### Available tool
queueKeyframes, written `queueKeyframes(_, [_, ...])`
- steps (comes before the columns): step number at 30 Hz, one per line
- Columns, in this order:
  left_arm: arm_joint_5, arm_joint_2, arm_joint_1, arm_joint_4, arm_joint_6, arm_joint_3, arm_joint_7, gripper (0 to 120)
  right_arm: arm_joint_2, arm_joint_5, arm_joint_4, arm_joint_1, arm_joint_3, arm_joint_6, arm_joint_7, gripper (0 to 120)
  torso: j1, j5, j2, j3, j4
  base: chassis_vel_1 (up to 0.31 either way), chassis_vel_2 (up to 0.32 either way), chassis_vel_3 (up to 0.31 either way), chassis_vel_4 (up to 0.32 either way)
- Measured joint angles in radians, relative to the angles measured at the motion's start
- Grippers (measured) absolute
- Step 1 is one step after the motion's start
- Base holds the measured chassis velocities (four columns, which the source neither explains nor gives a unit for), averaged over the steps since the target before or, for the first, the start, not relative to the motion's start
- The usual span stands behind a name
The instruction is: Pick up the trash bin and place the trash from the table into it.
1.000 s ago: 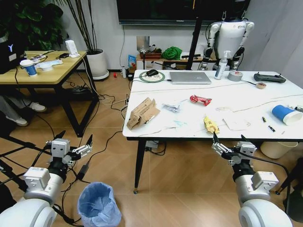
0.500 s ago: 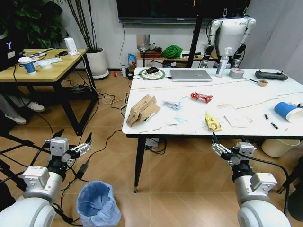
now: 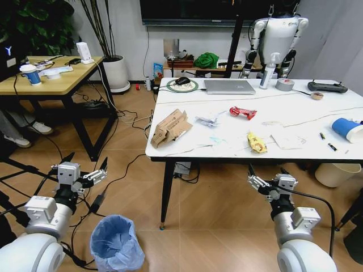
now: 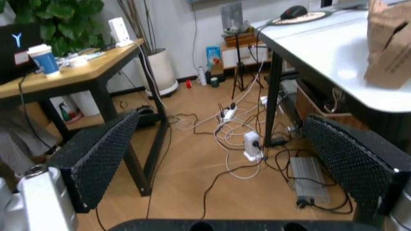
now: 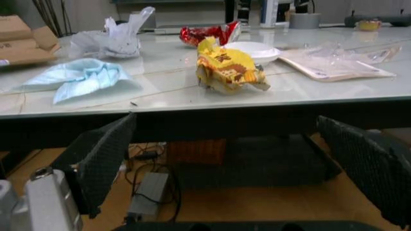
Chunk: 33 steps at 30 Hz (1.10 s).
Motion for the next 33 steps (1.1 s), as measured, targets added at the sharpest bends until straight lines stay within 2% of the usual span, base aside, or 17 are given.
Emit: queueKeyframes(33, [-0.001, 0.016, -0.03, 0.024, 0.013, 0.02, 0.007, 100, 0.023, 0.001, -0.039, 0.02, -0.014, 0.016, -0.001, 100, -0.06, 0.0001, -0.144, -0.084, 0.0, 0.0, 0.0, 0.0, 0.0])
